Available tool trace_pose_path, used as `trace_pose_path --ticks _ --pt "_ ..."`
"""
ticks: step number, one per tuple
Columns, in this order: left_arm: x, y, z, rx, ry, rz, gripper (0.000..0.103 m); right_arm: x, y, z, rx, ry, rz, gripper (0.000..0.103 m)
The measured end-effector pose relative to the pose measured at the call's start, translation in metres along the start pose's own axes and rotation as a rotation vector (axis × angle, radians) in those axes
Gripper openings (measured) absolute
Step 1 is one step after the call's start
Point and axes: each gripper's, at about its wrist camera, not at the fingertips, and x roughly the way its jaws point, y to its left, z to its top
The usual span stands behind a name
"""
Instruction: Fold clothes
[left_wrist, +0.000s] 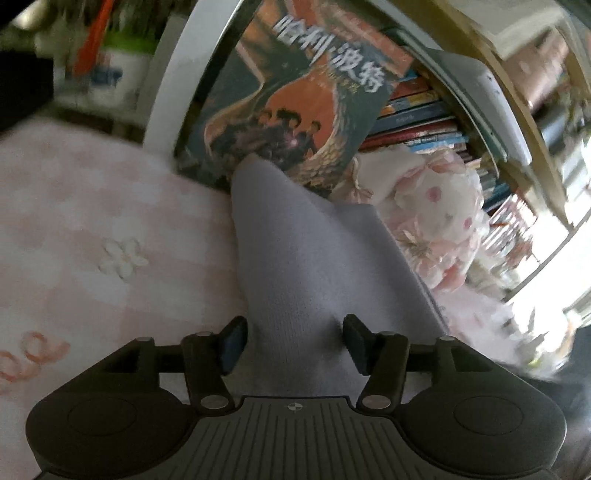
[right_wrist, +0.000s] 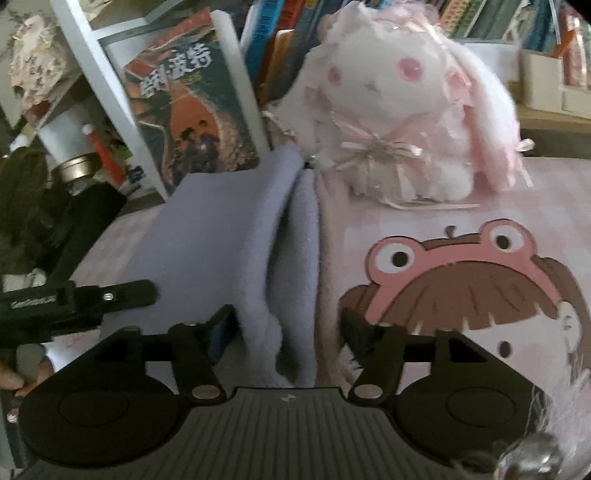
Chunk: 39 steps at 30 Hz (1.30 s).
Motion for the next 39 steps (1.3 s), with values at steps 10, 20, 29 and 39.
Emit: trace_pose_path --ticks 10,20,29,39 --pt "-0.064 -0.031 -0.034 0.102 -0.090 0.144 0.064 -0.059 0.012 -0.028 -0.063 -0.090 -0.188 0.089" --pt "-0.081 -0.066 -0.076 0.178 -0.111 0.290 0.080 -0.093 0.023 -0.062 -0.128 -0.117 -0.217 0.101" --pt "-0.093 -0.080 -0.095 0.153 -0.132 0.341 0.085 -0.108 0.028 -0.085 -0.113 -0.119 -0.238 0.102" --pt "-0.094 -0.086 -0.112 0.186 -0.127 0.384 0.094 -0.115 0.033 -0.100 -0.135 -0.107 -0.238 0.102"
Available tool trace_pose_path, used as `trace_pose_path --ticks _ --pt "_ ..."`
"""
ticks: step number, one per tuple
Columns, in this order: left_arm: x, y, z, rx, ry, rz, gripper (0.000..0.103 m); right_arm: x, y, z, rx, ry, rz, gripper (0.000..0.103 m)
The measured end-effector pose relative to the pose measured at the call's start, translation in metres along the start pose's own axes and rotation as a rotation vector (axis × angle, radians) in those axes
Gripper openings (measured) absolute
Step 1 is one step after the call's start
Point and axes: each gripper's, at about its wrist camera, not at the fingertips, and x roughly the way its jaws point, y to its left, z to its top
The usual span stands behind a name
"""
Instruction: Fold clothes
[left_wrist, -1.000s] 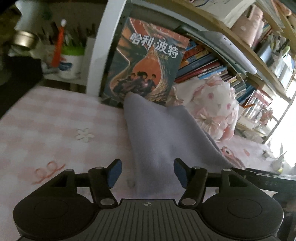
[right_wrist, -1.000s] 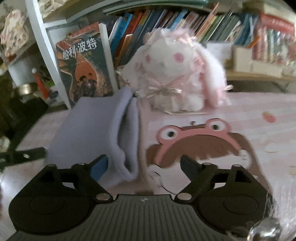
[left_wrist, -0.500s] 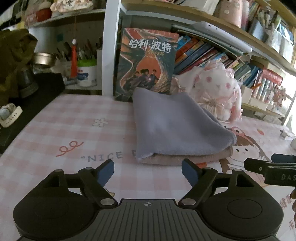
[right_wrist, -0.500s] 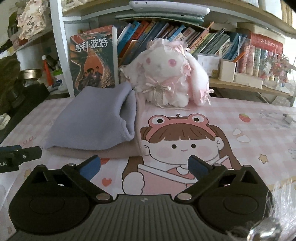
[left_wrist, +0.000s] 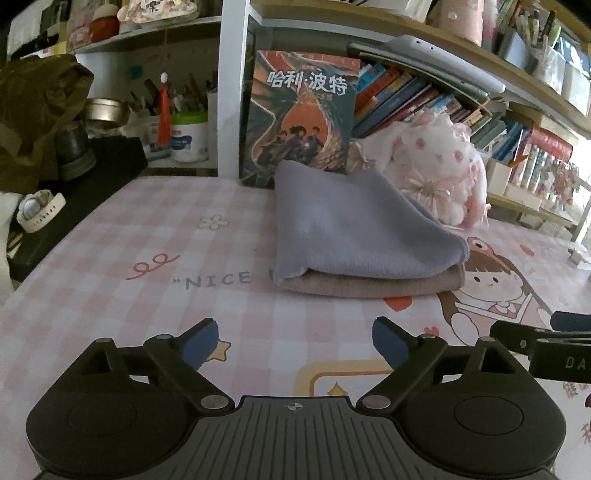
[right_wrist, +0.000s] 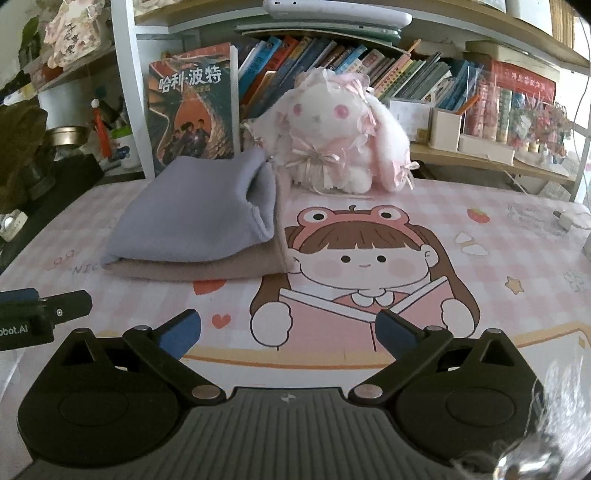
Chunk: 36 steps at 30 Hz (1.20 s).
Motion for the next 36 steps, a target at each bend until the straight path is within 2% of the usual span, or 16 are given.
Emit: trace_pose_path --ticks 4,36 --pt "0.0011 -0.0008 0.0000 0.002 0.005 0.003 0.099 0.0001 0.0011 -0.0027 0.002 0.010 0.001 0.102" --pt "0.0079 0.0009 0.0024 -0.008 0.032 -0.005 0.099 0.0041 0.0018 -0.0039 0.018 0.034 -0.016 0.102"
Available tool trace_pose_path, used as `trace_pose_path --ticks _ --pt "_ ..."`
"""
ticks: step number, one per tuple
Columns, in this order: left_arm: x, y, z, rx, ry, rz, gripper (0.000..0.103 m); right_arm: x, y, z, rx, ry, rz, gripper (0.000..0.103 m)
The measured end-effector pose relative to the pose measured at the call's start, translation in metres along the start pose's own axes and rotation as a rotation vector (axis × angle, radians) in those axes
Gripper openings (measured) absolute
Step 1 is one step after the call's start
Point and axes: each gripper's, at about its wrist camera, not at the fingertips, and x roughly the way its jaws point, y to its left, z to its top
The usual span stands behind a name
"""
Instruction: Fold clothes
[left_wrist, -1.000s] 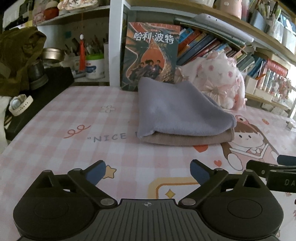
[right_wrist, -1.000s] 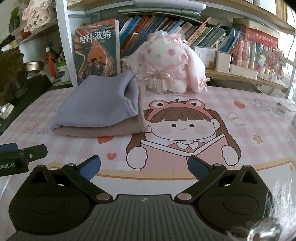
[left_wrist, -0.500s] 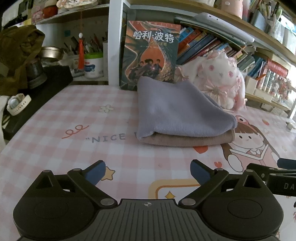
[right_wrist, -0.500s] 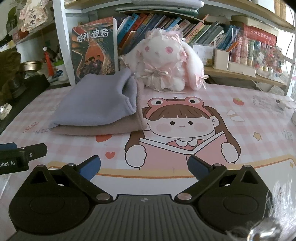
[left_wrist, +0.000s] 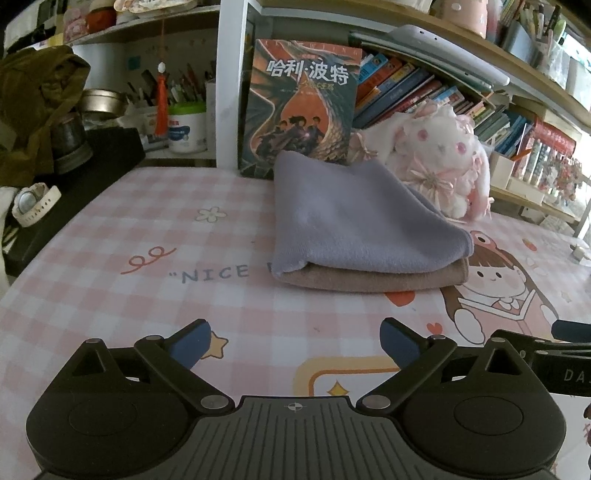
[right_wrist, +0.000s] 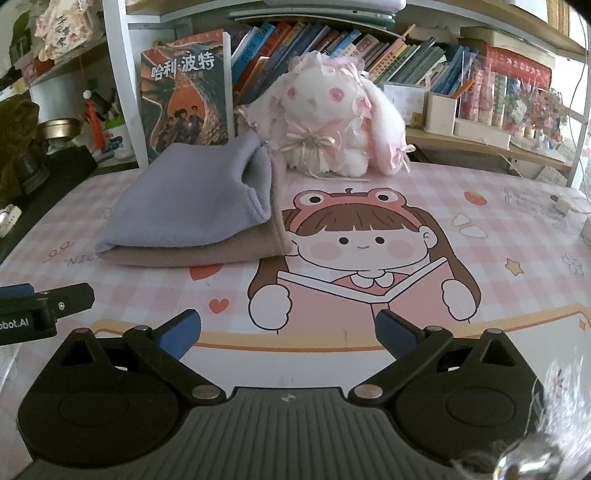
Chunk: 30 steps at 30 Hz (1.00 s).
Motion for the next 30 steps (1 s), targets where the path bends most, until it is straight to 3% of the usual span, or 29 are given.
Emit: trace_pose_path --ticks 30 --pt "0.0002 0.0007 -0.0012 -0.002 0.013 0.013 0.103 0.0004 0.0002 -0.0018 0.004 0.011 0.007 0.102"
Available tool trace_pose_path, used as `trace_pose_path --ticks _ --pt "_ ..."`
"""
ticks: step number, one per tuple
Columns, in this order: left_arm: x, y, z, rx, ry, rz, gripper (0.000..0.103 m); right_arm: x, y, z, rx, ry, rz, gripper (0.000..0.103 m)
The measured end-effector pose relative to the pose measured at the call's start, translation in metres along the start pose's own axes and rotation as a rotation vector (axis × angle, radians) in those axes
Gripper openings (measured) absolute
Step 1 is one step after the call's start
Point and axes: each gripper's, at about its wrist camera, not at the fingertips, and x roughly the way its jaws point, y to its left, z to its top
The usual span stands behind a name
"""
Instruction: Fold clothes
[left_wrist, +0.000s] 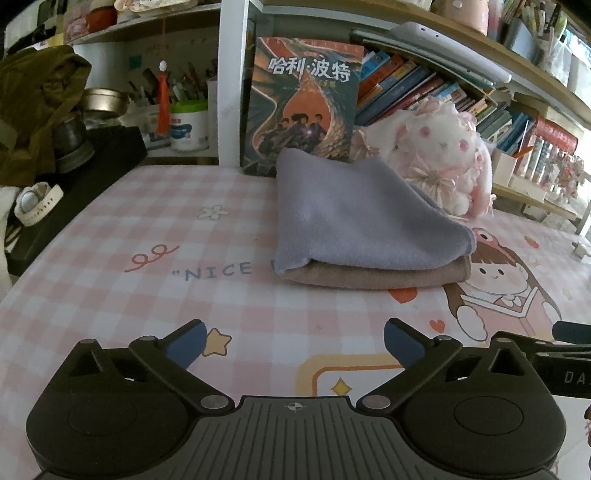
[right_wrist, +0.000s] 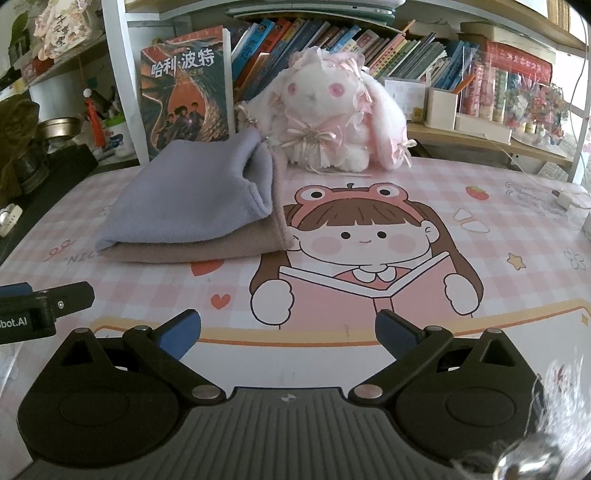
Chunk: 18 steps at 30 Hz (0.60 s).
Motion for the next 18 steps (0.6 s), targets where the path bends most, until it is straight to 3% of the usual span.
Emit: trace_pose_path --ticks 18 --pt "-0.0029 0.0009 -0.0003 0.001 -0.004 -0.014 0.103 -0.0007 0.0016 -0.0011 -0.003 0.003 0.002 0.102"
